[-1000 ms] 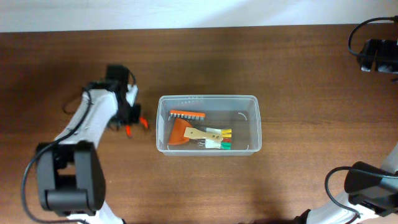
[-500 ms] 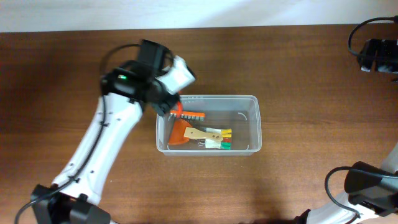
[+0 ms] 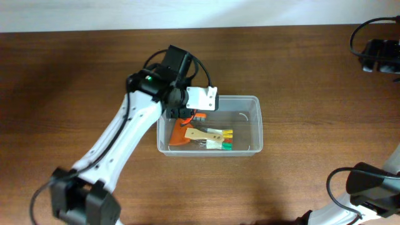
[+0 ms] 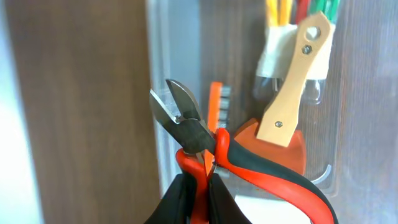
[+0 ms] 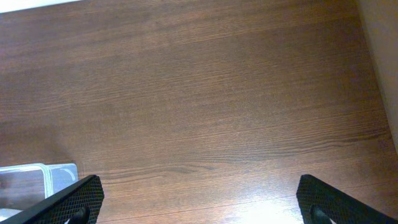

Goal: Pack container
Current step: 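Lift the pliers with the left gripper and carry them over the container, then lower the pliers into the container and open the left gripper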

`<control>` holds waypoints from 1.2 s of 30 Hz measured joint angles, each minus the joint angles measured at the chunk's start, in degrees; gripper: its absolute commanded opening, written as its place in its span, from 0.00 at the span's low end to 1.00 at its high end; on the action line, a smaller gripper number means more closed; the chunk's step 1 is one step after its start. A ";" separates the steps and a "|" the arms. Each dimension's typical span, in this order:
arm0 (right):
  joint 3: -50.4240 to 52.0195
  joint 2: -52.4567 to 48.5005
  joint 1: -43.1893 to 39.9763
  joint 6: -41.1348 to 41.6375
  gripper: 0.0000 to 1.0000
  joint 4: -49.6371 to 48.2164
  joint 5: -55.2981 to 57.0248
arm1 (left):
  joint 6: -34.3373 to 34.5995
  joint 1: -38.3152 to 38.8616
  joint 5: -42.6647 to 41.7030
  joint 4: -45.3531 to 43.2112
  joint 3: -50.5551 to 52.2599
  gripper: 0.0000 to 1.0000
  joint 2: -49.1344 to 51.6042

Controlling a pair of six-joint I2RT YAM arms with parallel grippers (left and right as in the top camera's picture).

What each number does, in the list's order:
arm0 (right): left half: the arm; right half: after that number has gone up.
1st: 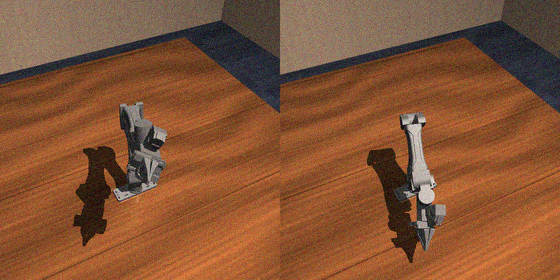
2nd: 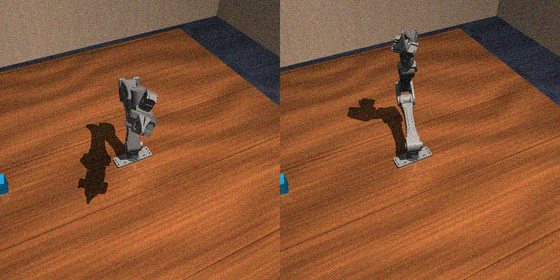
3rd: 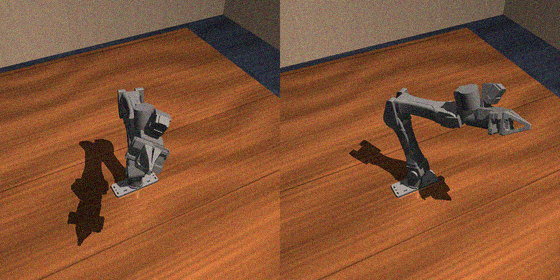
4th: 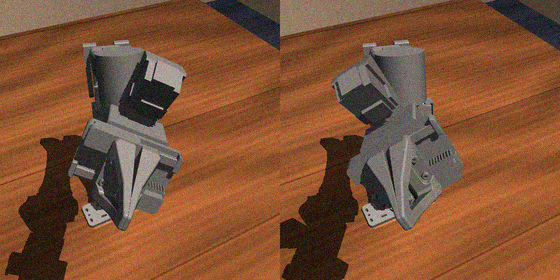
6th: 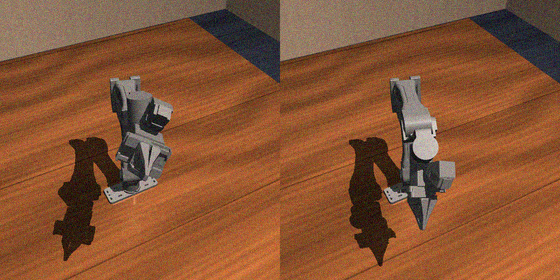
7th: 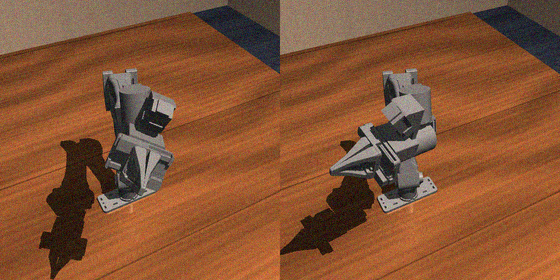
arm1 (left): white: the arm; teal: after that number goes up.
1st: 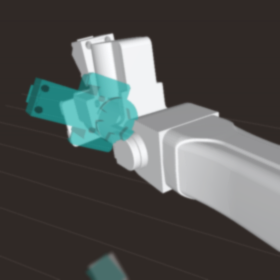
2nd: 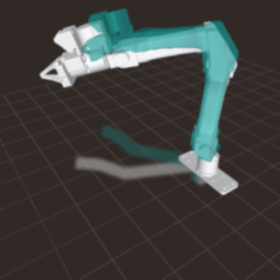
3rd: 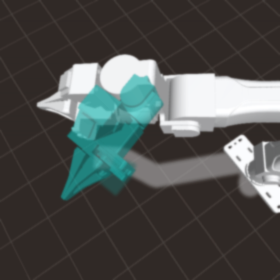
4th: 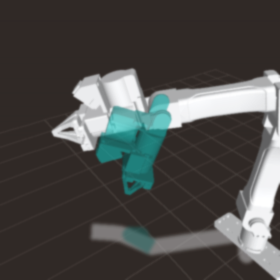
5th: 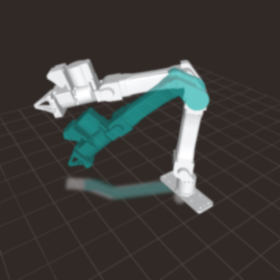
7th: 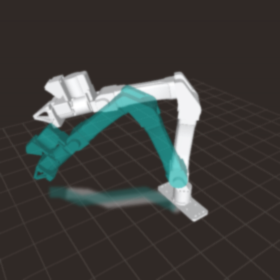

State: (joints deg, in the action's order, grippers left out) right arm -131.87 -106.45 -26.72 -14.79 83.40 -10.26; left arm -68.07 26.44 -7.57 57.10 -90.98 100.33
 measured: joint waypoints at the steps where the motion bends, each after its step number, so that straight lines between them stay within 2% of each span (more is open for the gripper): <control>1: 0.00 0.00 0.00 0.04 0.99 0.00 0.00 | -0.83 0.00 -0.33 -0.02 0.00 0.02 1.33; 11: 0.00 0.00 0.00 0.04 0.99 0.00 0.00 | -3.85 0.46 -2.91 1.36 0.02 0.03 11.43; 13: 0.00 0.00 0.00 0.04 0.99 -0.02 0.00 | -3.96 0.50 -3.10 2.19 0.00 0.12 12.50; 15: 0.00 0.00 0.00 0.04 0.99 -0.02 0.00 | -4.00 0.57 -3.19 2.51 0.00 0.15 13.53; 19: 0.00 0.00 0.00 0.04 0.99 -0.02 0.00 | -4.22 0.57 -3.41 2.73 0.00 0.30 15.67; 21: 0.00 0.00 0.00 0.04 0.99 0.00 0.00 | -4.15 0.57 -3.50 2.75 0.02 0.31 16.50; 23: 0.00 0.00 0.00 0.02 0.99 0.00 0.00 | -4.17 0.57 -3.58 2.73 0.00 0.41 16.92; 24: 0.00 0.00 0.00 0.04 0.99 0.00 0.00 | -4.02 0.57 -3.58 2.73 0.00 0.52 16.94; 25: 0.00 0.00 0.00 0.04 0.99 0.07 0.00 | -3.87 0.57 -3.52 2.73 0.00 0.66 16.94; 26: 0.00 0.00 0.00 0.02 0.99 0.11 0.00 | -3.32 0.57 -3.48 2.78 0.00 0.85 16.94; 27: 0.00 0.00 0.00 0.02 0.99 0.26 0.00 | -2.75 0.57 -3.32 2.86 0.00 0.97 16.94; 32: 0.00 0.00 0.02 0.04 0.98 0.31 -1.42 | 3.15 0.57 -0.96 5.73 -2.21 0.99 16.96; 36: 0.00 0.00 0.57 0.00 0.99 0.42 -2.54 | 10.80 0.55 0.68 8.72 -10.49 0.99 16.96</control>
State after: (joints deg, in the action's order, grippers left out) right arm -131.87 -106.45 -26.15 -14.79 83.81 -12.80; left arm -57.28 26.98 -6.90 65.82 -101.47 117.30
